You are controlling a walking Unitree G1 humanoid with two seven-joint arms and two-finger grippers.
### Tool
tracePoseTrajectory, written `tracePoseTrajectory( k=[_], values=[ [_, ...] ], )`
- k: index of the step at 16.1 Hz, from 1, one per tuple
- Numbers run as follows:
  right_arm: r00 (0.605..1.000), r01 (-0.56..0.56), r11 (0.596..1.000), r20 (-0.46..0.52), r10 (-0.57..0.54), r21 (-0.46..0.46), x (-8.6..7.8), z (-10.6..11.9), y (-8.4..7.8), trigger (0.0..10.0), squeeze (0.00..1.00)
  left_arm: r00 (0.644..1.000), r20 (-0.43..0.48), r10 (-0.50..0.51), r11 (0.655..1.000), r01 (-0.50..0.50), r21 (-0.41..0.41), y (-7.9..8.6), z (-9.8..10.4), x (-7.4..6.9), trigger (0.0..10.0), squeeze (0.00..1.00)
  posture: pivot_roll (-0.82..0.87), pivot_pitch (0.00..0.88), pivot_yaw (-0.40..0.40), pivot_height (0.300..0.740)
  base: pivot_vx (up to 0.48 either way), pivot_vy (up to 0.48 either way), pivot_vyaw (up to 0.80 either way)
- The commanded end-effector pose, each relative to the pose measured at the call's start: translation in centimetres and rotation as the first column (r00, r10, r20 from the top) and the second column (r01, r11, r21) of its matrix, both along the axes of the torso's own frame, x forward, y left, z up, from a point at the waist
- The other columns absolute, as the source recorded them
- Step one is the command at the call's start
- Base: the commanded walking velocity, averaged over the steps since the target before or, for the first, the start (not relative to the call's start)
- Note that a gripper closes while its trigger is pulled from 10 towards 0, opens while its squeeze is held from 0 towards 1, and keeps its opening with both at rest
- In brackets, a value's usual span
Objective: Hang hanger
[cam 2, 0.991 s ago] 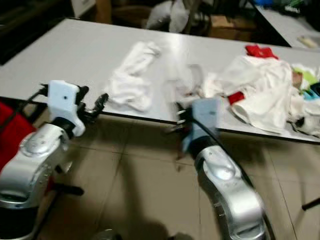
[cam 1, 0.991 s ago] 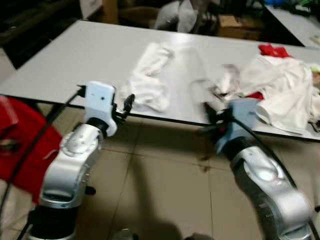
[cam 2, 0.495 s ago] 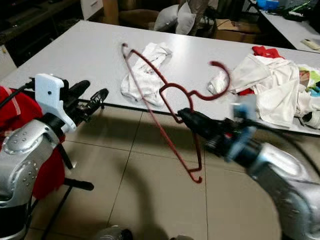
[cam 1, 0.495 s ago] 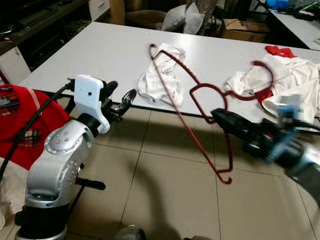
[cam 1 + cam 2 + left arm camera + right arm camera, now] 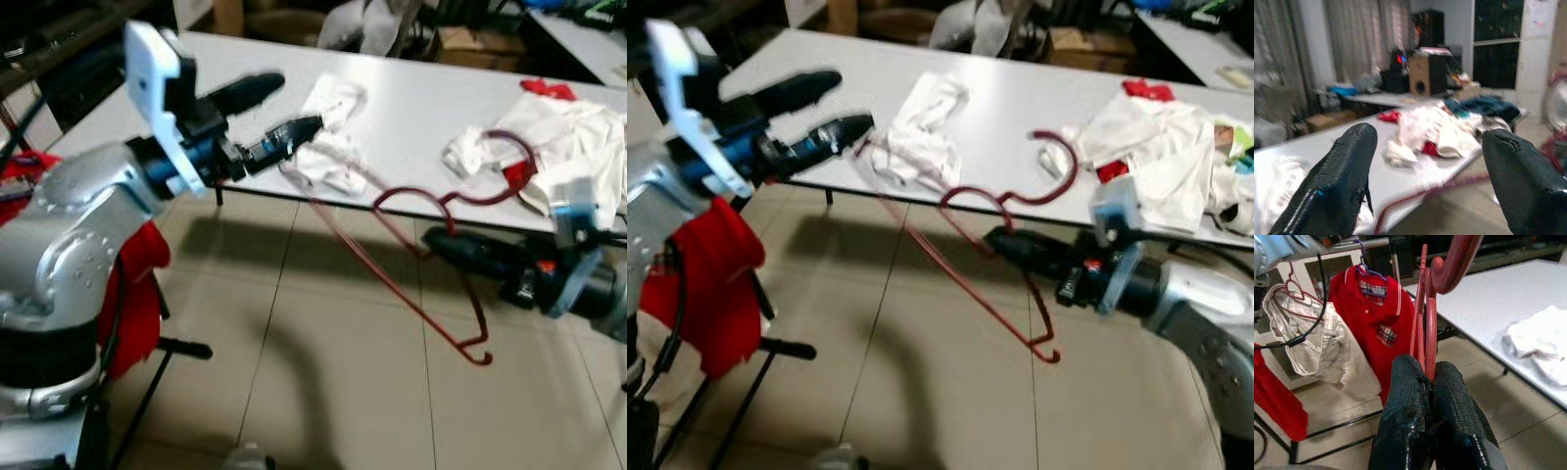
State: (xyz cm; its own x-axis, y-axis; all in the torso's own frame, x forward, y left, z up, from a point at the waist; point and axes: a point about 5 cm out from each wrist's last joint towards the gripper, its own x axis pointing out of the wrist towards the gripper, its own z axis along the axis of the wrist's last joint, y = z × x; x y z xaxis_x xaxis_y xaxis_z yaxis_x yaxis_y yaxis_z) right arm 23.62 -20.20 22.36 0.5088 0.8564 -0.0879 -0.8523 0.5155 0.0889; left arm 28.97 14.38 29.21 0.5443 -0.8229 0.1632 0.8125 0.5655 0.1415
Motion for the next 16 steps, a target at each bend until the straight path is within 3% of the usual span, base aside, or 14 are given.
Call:
tracePoseTrajectory(
  k=[1, 2, 3, 4, 6, 7, 9, 10, 11, 12, 14, 15, 16],
  values=[
    [0.999, 0.008, 0.999, 0.038, -0.006, -0.041, 0.1, 0.5, -0.2, 10.0, 0.0, 1.0, 0.001, -0.027, 0.999, 0.027, 0.041, -1.2, -0.2, 0.4, 10.0, 1.0, 0.01, 0.0, -0.026, 0.74, 0.0, 0.0, 0.0],
    [0.999, 0.039, 0.997, 0.034, -0.037, -0.073, 0.1, 0.1, -0.2, 10.0, 0.0, 0.999, -0.005, 0.044, 0.997, -0.044, 0.067, -1.1, -0.9, 1.0, 10.0, 1.0, 0.0, 0.0, -0.023, 0.74, 0.0, 0.0, 0.0],
    [0.993, 0.116, 0.987, 0.03, -0.114, -0.109, 0.3, -0.9, -0.1, 10.0, 0.0, 0.986, -0.04, 0.165, 0.985, -0.162, 0.066, -0.6, -2.1, 1.8, 10.0, 0.11, 0.0, 0.0, -0.024, 0.74, 0.0, 0.0, 0.0],
    [0.985, 0.171, 0.976, 0.043, -0.166, -0.134, 0.2, -1.7, 0.2, 10.0, 0.0, 0.958, -0.054, 0.281, 0.958, -0.277, 0.072, 0.1, -3.4, 2.3, 10.0, 0.0, 0.01, 0.0, -0.027, 0.74, 0.0, 0.0, 0.0],
    [0.914, 0.405, 0.897, 0.079, -0.398, -0.175, 1.0, -3.6, 0.5, 10.0, 0.0, 0.896, -0.091, 0.436, 0.897, -0.424, 0.125, 1.3, -6.5, 2.1, 10.0, 0.0, 0.01, 0.001, -0.036, 0.74, 0.0, 0.0, 0.0],
    [0.825, 0.564, 0.806, 0.078, -0.559, -0.182, 1.4, -4.9, 0.7, 10.0, 0.0, 0.851, -0.095, 0.517, 0.852, -0.5, 0.155, 2.1, -8.4, 1.5, 10.0, 0.0, 0.01, 0.007, -0.037, 0.74, 0.0, 0.0, 0.0],
    [0.698, 0.714, 0.685, 0.07, -0.712, -0.145, 0.7, -6.8, 1.6, 10.0, 0.0, 0.764, -0.095, 0.638, 0.765, -0.615, 0.191, 2.9, -11.4, 0.6, 10.0, 0.0, 0.01, 0.014, -0.032, 0.74, 0.0, 0.0, 0.0],
    [0.594, 0.803, 0.582, 0.086, -0.8, -0.132, 0.2, -7.7, 1.7, 10.0, 0.0, 0.755, -0.093, 0.649, 0.753, -0.62, 0.22, 2.5, -12.9, -0.3, 10.0, 0.0, 0.0, 0.026, -0.032, 0.74, 0.0, 0.0, 0.0],
    [0.466, 0.881, 0.456, 0.067, -0.882, -0.127, -0.4, -8.9, 1.2, 10.0, 0.0, 0.757, -0.105, 0.644, 0.758, -0.614, 0.22, 1.9, -13.7, -0.9, 10.0, 0.0, 0.01, 0.027, -0.033, 0.74, 0.0, 0.285, 0.0],
    [0.417, 0.9, 0.409, 0.024, -0.909, -0.152, -0.9, -10.2, 0.9, 10.0, 0.0, 0.75, -0.167, 0.641, 0.767, -0.614, 0.188, 1.3, -14.0, -1.4, 10.0, 0.0, 0.02, 0.039, -0.033, 0.74, 0.0, 0.0, 0.0],
    [0.428, 0.895, 0.422, 0.013, -0.904, -0.147, -1.0, -10.3, 1.3, 10.0, 0.0, 0.733, -0.203, 0.649, 0.761, -0.626, 0.173, 0.8, -14.1, -1.6, 10.0, 0.0, 0.02, 0.048, -0.027, 0.74, 0.0, 0.0, 0.0],
    [0.448, 0.888, 0.442, 0.017, -0.894, -0.131, -0.9, -9.9, 1.9, 10.0, 0.0, 0.725, -0.161, 0.67, 0.741, -0.639, 0.205, 0.9, -14.4, -1.5, 10.0, 0.0, 0.02, 0.046, -0.022, 0.74, 0.0, 0.0, 0.0],
    [0.466, 0.883, 0.46, 0.051, -0.883, -0.097, -0.7, -9.3, 2.8, 10.0, 0.0, 0.737, -0.116, 0.666, 0.743, -0.64, 0.194, 0.8, -14.4, -1.3, 10.0, 0.0, 0.01, 0.041, -0.017, 0.74, 0.0, 0.0, 0.0]
  ],
)
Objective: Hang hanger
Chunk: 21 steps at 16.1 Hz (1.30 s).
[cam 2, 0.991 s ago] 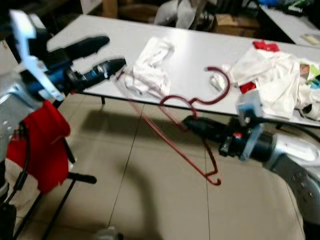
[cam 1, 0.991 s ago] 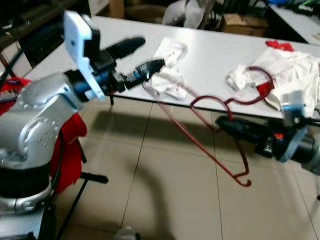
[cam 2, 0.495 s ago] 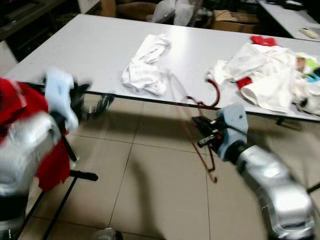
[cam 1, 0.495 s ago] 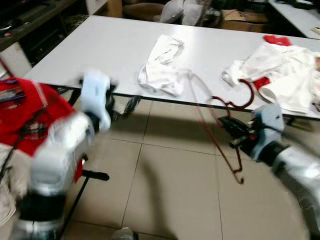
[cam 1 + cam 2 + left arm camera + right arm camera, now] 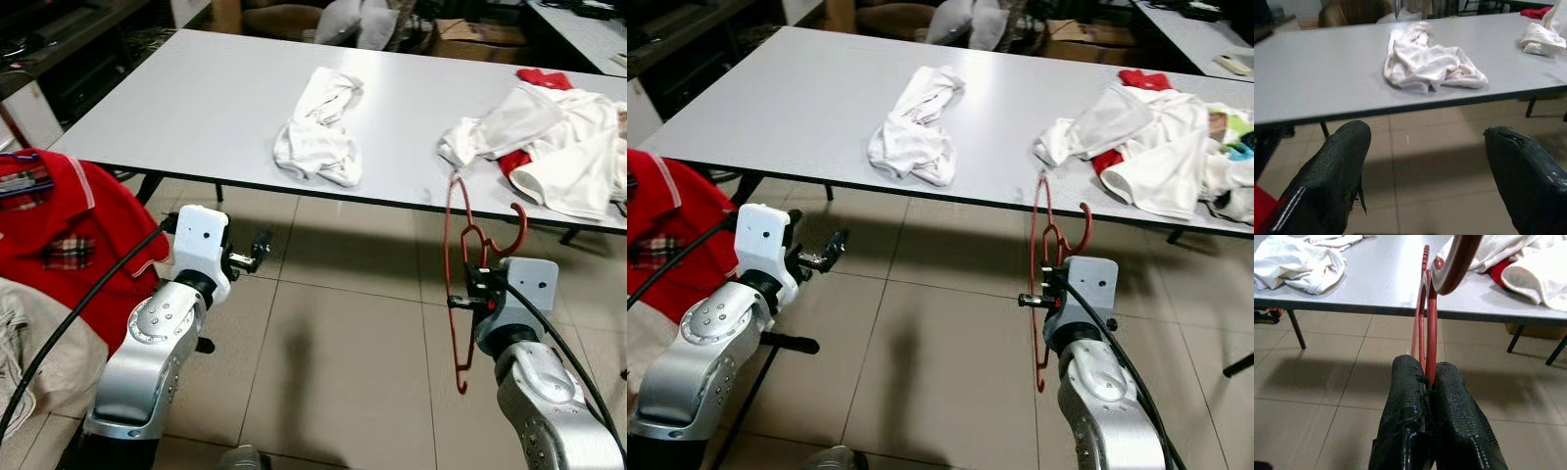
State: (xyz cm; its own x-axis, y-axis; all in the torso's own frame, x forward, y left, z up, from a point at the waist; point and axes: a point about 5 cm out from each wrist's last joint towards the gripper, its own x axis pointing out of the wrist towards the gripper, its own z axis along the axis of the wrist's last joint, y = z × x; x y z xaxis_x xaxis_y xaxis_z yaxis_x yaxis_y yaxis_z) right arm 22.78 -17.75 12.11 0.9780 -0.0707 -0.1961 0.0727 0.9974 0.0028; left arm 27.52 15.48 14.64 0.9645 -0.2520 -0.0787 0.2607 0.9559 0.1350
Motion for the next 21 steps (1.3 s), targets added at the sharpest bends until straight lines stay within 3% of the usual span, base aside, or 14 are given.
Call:
tracePoseTrajectory(
  k=[1, 5, 7, 13, 17, 21],
  values=[
    [0.997, -0.02, 1.0, 0.069, 0.021, -0.015, 0.2, 1.3, 0.7, 10.0, 0.0, 0.999, 0.03, -0.014, 1.0, 0.013, 0.021, -0.3, 0.2, 0.2, 10.0, 0.0, 0.01, 0.041, -0.017, 0.74, 0.0, 0.0, 0.0],
    [0.991, -0.083, 0.994, 0.097, 0.091, -0.078, 0.7, 1.7, 2.1, 10.0, 0.0, 0.999, 0.045, -0.016, 1.0, 0.017, -0.012, -1.0, 0.9, 1.0, 10.0, 0.0, 0.01, 0.038, -0.023, 0.74, 0.243, 0.0, 0.0],
    [0.991, -0.08, 0.996, 0.106, 0.084, -0.048, 1.2, 1.9, 2.0, 10.0, 0.0, 0.998, 0.055, 0.005, 1.0, -0.005, -0.002, -0.8, 0.9, 1.1, 10.0, 0.0, 0.02, 0.036, -0.027, 0.74, 0.322, 0.0, 0.8],
    [0.99, -0.048, 0.997, 0.137, 0.04, 0.052, 1.5, 2.1, 1.9, 10.0, 0.0, 0.998, 0.067, -0.01, 1.0, 0.009, 0.024, -0.9, 1.4, 1.4, 10.0, 0.0, 0.03, 0.033, -0.026, 0.74, 0.323, 0.0, 0.0],
    [0.988, -0.051, 0.998, 0.151, 0.043, 0.048, 1.2, 2.0, 2.0, 10.0, 0.0, 0.998, 0.066, -0.014, 1.0, 0.013, 0.018, -0.8, 1.6, 1.2, 10.0, 0.0, 0.03, 0.041, -0.022, 0.74, 0.317, 0.0, 0.0],
    [0.988, -0.017, 0.995, 0.155, 0.001, 0.096, 1.1, 2.0, 1.7, 10.0, 0.0, 0.997, 0.067, -0.034, 0.999, 0.033, 0.024, -1.0, 1.7, 1.5, 10.0, 0.0, 0.03, 0.036, 0.002, 0.74, 0.317, 0.0, -0.5]
  ],
)
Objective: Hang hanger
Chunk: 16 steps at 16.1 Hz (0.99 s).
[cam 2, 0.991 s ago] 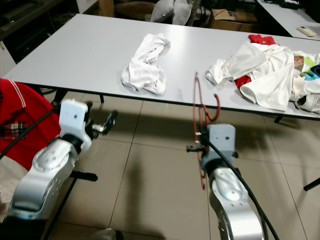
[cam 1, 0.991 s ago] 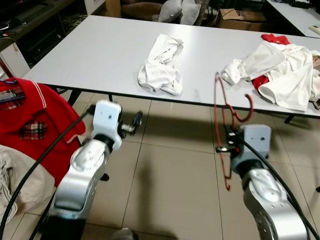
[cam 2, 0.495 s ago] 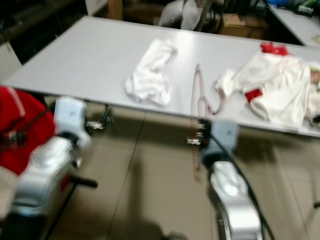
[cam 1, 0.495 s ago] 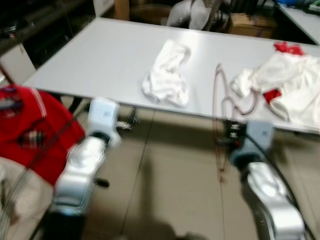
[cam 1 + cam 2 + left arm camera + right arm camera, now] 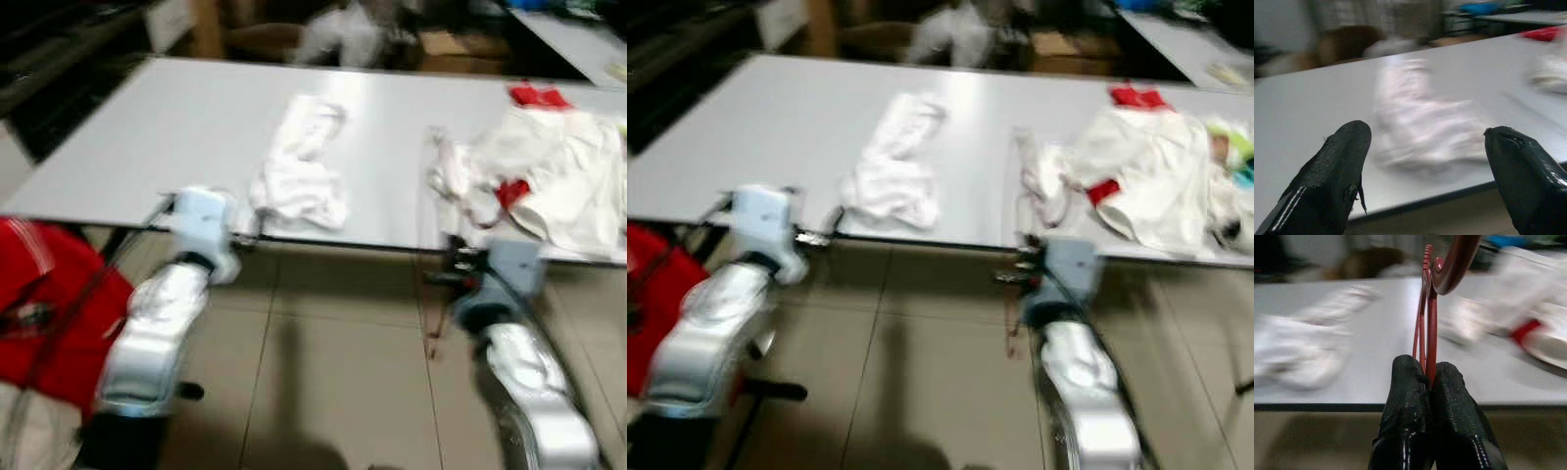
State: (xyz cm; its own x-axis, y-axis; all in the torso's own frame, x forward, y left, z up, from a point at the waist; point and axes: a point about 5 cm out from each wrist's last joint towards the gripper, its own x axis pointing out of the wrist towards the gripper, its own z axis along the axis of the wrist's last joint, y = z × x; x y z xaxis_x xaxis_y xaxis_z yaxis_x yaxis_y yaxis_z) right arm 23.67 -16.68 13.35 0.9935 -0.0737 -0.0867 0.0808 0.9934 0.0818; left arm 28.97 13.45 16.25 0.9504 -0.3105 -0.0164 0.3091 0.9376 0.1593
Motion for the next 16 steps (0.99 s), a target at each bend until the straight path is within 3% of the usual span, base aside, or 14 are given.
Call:
tracePoseTrajectory(
  k=[1, 6, 9, 16],
  values=[
    [0.999, -0.024, 0.999, 0.041, 0.022, 0.037, 0.21, 0.77, 0.7, 10.0, 0.0, 1.0, 0.004, 0.023, 1.0, -0.023, 0.017, 0.99, 0.19, 0.14, 10.0, 0.0, 0.03, 0.036, 0.005, 0.74, 0.307, 0.0, 0.0],
    [0.999, -0.029, 0.999, 0.044, 0.027, 0.035, 0.2, 0.83, 0.87, 10.0, 0.0, 1.0, 0.004, 0.012, 1.0, -0.012, 0.019, 0.92, 0.27, 0.33, 10.0, 0.0, 0.02, 0.033, 0.015, 0.74, 0.311, 0.0, 0.0],
    [0.999, -0.017, 0.999, 0.035, 0.018, -0.05, 0.3, 0.59, 0.66, 10.0, 0.0, 1.0, 0.007, 0.007, 1.0, -0.007, 0.015, 0.69, 0.25, 0.3, 10.0, 0.0, 0.02, 0.035, 0.009, 0.74, 0.306, 0.0, 0.0],
    [0.998, -0.033, 0.997, 0.041, 0.036, -0.076, 0.31, 0.63, 0.92, 10.0, 0.0, 1.0, 0.005, 0.001, 1.0, -0.001, 0.007, 0.31, 0.09, 0.11, 10.0, 0.0, 0.02, 0.036, 0.005, 0.74, 0.309, 0.0, 0.0]
  ],
)
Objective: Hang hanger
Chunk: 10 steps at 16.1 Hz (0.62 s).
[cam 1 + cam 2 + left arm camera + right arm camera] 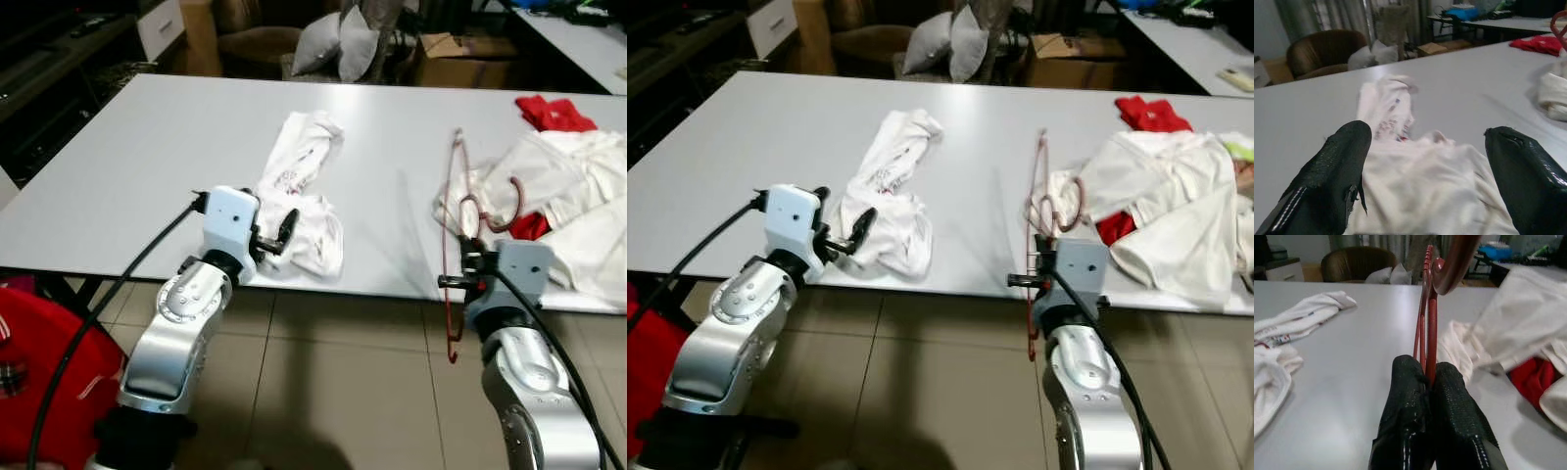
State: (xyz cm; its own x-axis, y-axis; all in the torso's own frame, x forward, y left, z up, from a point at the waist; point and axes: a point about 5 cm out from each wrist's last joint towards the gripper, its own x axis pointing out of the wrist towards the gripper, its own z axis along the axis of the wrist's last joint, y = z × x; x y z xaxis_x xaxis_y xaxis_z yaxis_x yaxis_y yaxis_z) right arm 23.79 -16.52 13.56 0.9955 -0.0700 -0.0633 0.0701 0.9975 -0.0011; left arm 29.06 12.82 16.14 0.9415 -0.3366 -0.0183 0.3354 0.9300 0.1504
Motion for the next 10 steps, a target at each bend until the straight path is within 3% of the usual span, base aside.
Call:
tracePoseTrajectory(
  k=[1, 2, 10],
  values=[
    [0.999, -0.025, 1.0, 0.026, 0.025, 0.016, 0.17, 0.43, 0.76, 10.0, 0.0, 1.0, 0.01, 0.027, 1.0, -0.027, 0.015, 0.91, 0.2, 0.03, 10.0, 0.0, 0.01, 0.035, 0.008, 0.74, 0.304, 0.0, 0.0],
    [0.999, -0.027, 0.999, 0.02, 0.027, 0.022, 0.14, 0.4, 0.72, 10.0, 0.0, 1.0, 0.011, 0.025, 1.0, -0.025, 0.013, 0.83, 0.23, 0.08, 10.0, 0.0, 0.01, 0.037, 0.006, 0.74, 0.311, 0.0, -0.69],
    [0.998, -0.051, 0.998, 0.026, 0.052, -0.02, 0.29, 0.46, 0.81, 10.0, 0.0, 0.999, 0.016, 0.031, 1.0, -0.031, -0.003, 0.66, 0.22, 0.26, 10.0, 0.0, 0.01, 0.024, 0.003, 0.74, 0.308, 0.0, 0.0]
  ],
)
